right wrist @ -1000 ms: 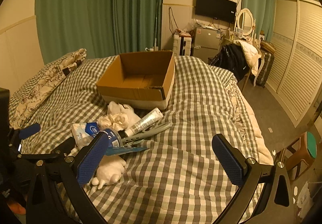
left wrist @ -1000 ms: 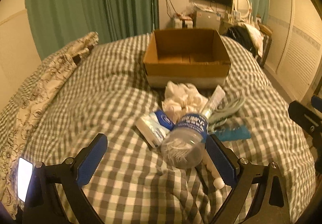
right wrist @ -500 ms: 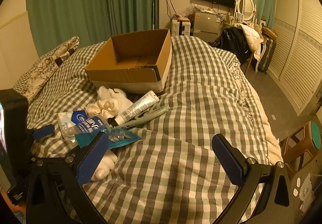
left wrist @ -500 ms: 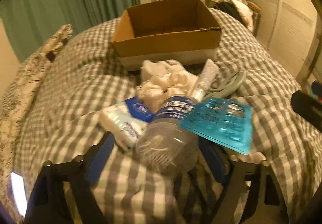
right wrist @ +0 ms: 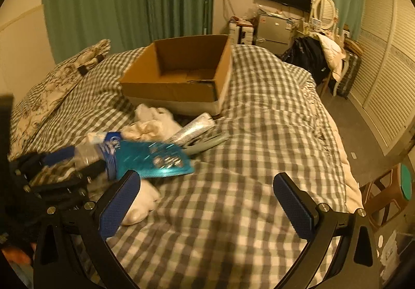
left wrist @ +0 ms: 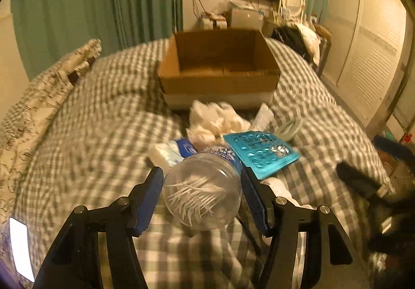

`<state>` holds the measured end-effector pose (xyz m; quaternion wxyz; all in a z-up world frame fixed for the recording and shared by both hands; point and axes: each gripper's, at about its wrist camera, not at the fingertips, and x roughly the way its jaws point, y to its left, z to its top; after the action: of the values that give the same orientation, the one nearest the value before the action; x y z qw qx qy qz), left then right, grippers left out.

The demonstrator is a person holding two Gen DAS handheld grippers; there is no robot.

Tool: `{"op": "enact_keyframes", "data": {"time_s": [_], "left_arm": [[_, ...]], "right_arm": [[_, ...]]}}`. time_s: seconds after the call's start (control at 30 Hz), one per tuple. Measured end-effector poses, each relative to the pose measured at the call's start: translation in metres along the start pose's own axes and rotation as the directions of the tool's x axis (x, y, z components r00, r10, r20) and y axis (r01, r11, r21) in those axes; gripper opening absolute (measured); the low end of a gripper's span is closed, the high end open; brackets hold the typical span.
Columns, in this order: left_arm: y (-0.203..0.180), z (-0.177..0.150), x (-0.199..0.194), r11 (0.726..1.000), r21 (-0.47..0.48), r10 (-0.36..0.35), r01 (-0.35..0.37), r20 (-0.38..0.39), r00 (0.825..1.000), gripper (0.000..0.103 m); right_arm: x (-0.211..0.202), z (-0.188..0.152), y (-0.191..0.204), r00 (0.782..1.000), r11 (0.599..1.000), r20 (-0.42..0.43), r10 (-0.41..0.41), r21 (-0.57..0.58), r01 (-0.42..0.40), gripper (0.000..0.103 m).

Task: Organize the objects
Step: 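Grasp the clear swab container with the left tool while the right tool grasps the white plush figure, then carry the container and plush figure into the cardboard box and open both tools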

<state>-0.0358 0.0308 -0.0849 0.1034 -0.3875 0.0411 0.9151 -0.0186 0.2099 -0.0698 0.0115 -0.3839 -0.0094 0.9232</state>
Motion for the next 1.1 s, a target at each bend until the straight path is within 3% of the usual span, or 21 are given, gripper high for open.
{"op": "enact_keyframes", "data": {"time_s": [0.3, 0.53, 0.63, 0.77, 0.97, 1.0, 1.1], "left_arm": [[0.021, 0.007, -0.030, 0.999, -0.013, 0.049, -0.048, 0.071, 0.996, 0.063], [0.032, 0.005, -0.029, 0.999, -0.030, 0.038, -0.036, 0.071, 0.997, 0.063], [0.032, 0.003, -0.027, 0.999, -0.031, 0.038, -0.036, 0.070, 0.997, 0.063], [0.031, 0.002, -0.028, 0.999, -0.032, 0.040, -0.038, 0.064, 0.997, 0.063], [0.027, 0.000, -0.034, 0.999, -0.020, 0.045, -0.044, 0.045, 0.998, 0.063], [0.028, 0.000, -0.036, 0.999, -0.023, 0.040, -0.039, 0.043, 0.998, 0.063], [0.027, 0.003, -0.043, 0.999, -0.029, 0.023, -0.022, 0.050, 0.998, 0.063]], "right_arm": [[0.021, -0.015, 0.052, 0.991, 0.992, -0.105, 0.081, -0.091, -0.091, 0.103], [0.054, -0.023, 0.073, 0.979, 0.988, -0.191, 0.066, -0.125, -0.091, 0.094], [0.061, -0.026, 0.078, 0.975, 0.985, -0.215, 0.057, -0.149, -0.091, 0.086], [0.067, -0.030, 0.081, 0.966, 0.980, -0.245, 0.086, -0.155, -0.127, 0.060], [0.048, -0.028, 0.079, 0.980, 0.979, -0.177, 0.093, -0.161, -0.122, 0.058], [0.041, -0.025, 0.078, 0.983, 0.980, -0.158, 0.096, -0.161, -0.121, 0.048], [0.023, -0.016, 0.071, 0.989, 0.981, -0.111, 0.099, -0.157, -0.116, 0.049]]}}
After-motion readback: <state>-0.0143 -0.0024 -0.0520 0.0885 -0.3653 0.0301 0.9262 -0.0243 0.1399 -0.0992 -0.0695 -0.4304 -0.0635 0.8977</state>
